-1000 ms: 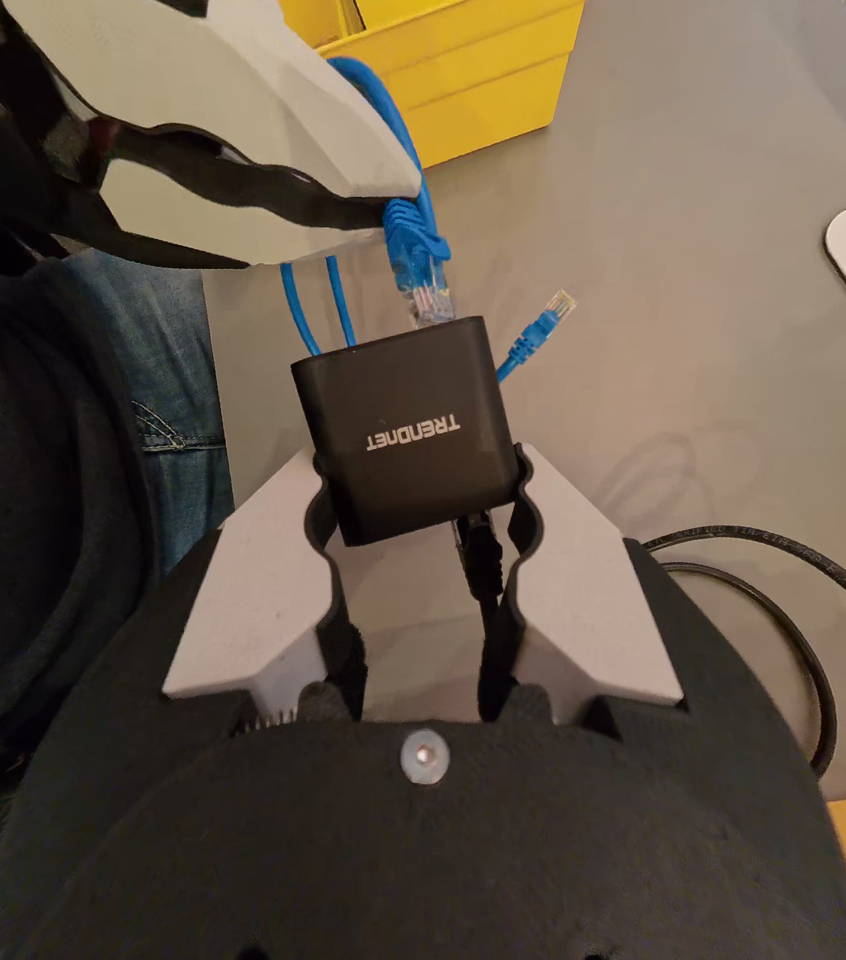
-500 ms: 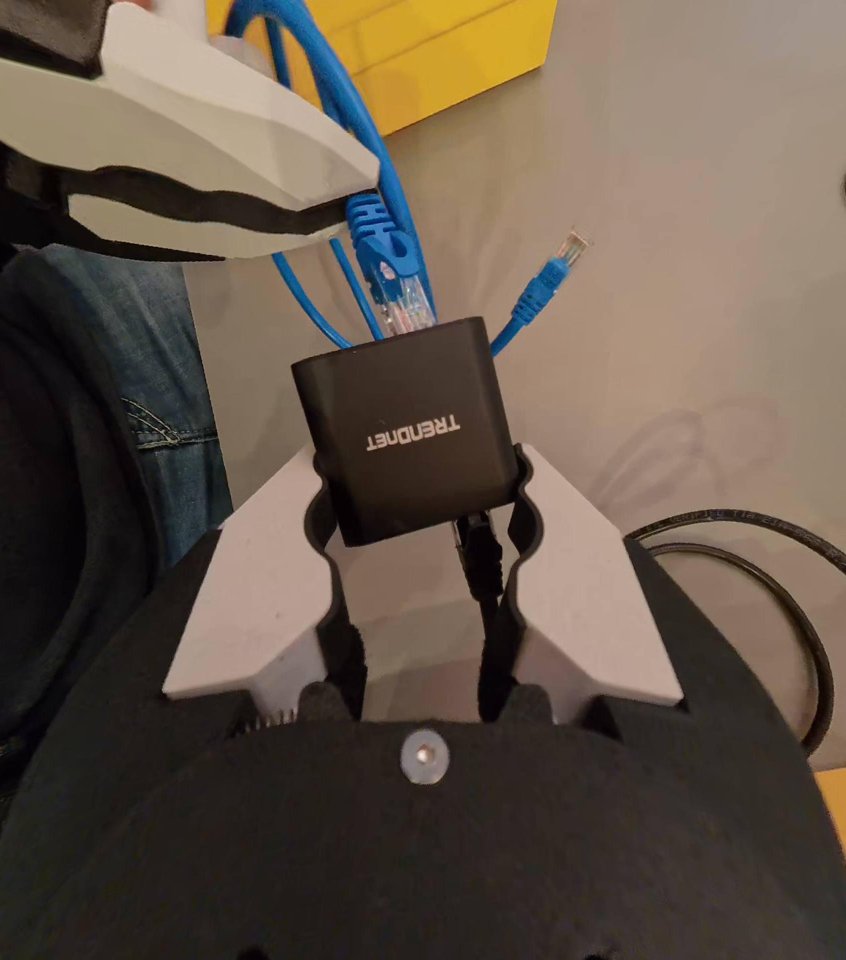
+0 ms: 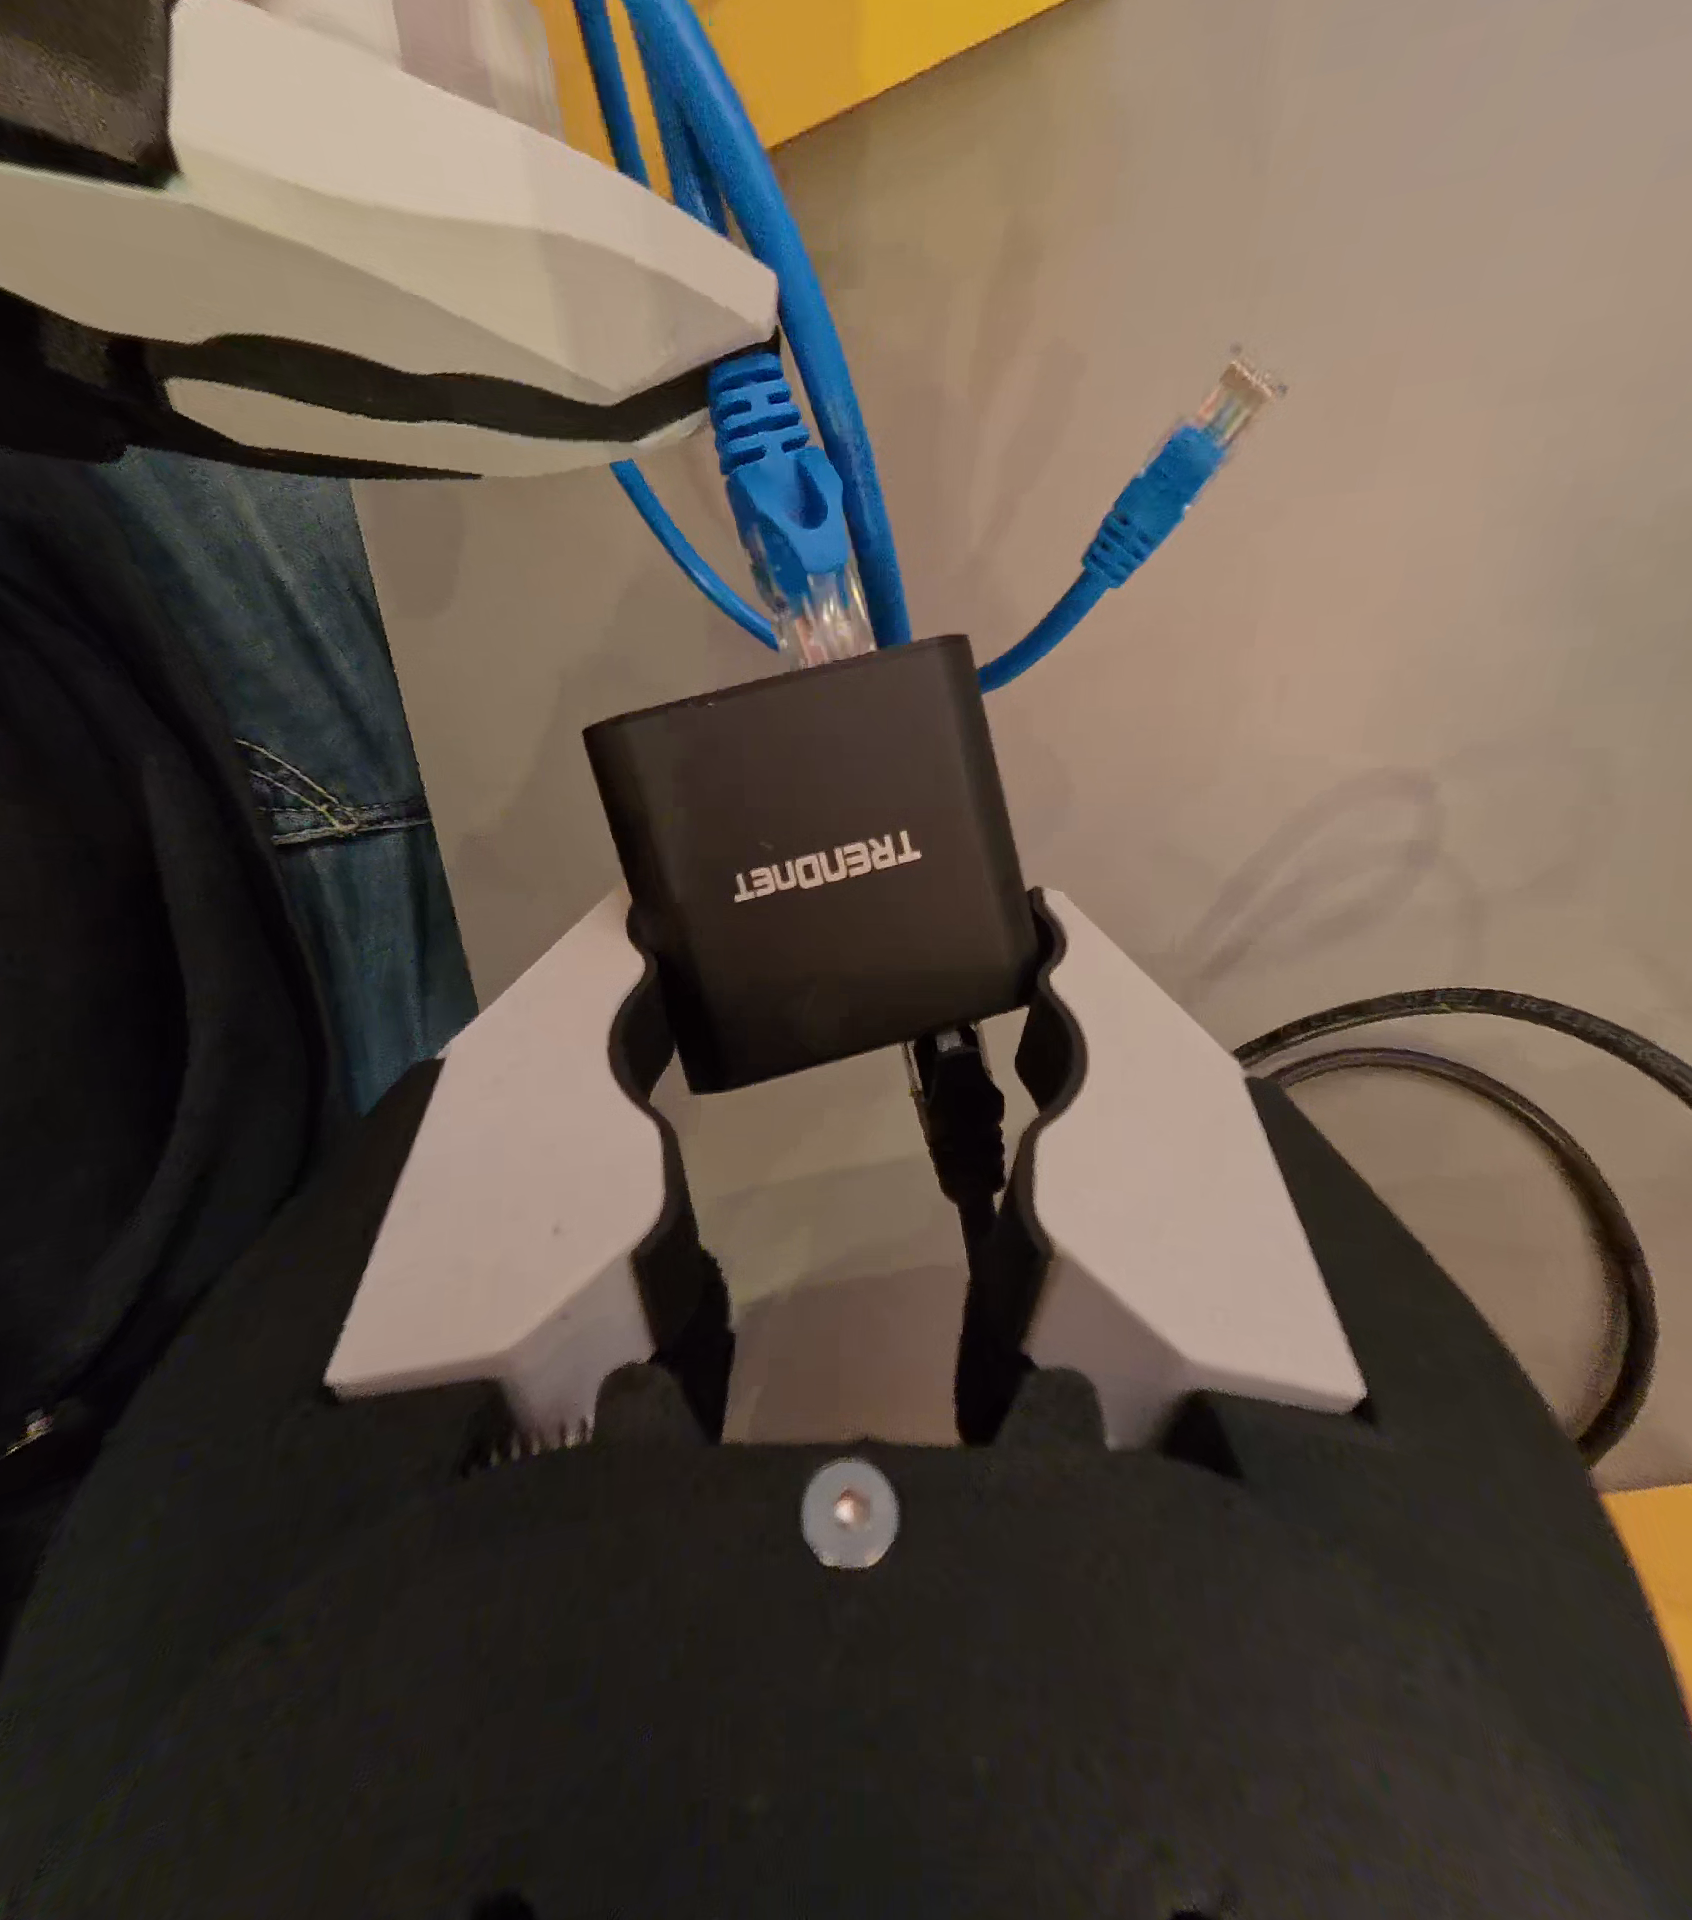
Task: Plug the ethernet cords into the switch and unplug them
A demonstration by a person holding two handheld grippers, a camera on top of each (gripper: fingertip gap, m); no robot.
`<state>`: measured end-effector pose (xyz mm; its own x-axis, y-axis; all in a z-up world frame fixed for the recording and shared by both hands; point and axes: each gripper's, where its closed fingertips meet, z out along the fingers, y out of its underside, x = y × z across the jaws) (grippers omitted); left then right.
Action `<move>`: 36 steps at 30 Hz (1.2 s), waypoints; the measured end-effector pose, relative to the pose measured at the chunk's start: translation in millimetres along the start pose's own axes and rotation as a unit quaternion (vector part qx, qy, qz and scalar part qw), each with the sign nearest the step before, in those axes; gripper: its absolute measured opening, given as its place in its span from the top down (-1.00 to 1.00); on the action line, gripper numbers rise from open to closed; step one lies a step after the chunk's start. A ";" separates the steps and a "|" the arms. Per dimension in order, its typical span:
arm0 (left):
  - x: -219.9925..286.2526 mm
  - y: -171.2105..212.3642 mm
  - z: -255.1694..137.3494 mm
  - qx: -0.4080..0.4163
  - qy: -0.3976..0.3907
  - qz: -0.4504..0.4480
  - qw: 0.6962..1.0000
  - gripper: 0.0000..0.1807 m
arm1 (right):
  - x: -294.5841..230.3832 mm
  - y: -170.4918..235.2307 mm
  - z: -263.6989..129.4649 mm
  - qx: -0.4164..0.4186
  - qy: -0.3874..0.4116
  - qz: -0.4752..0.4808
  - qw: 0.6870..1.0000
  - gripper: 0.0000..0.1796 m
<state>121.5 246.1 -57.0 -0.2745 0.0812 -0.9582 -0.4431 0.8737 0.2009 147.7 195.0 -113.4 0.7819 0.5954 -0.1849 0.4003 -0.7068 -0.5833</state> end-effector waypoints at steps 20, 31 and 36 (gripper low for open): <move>-7.1 0.6 3.7 -0.018 -0.024 -0.017 0.999 0.95 | -1.8 -12.3 -8.6 0.015 -0.017 0.003 1.000 0.27; -5.2 -2.3 -1.1 -0.020 -0.016 -0.040 0.999 0.97 | -3.1 -15.3 -9.7 0.008 0.012 -0.019 1.000 0.28; -2.9 0.7 -1.4 -0.020 0.002 -0.061 0.998 0.95 | -2.3 -16.3 -8.0 0.010 0.020 -0.025 0.999 0.28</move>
<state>120.8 245.8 -53.8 -0.2200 -0.0278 -0.9751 -0.5081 0.8565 0.0902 143.1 202.1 -97.2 0.7803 0.6130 -0.1239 0.4296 -0.6694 -0.6061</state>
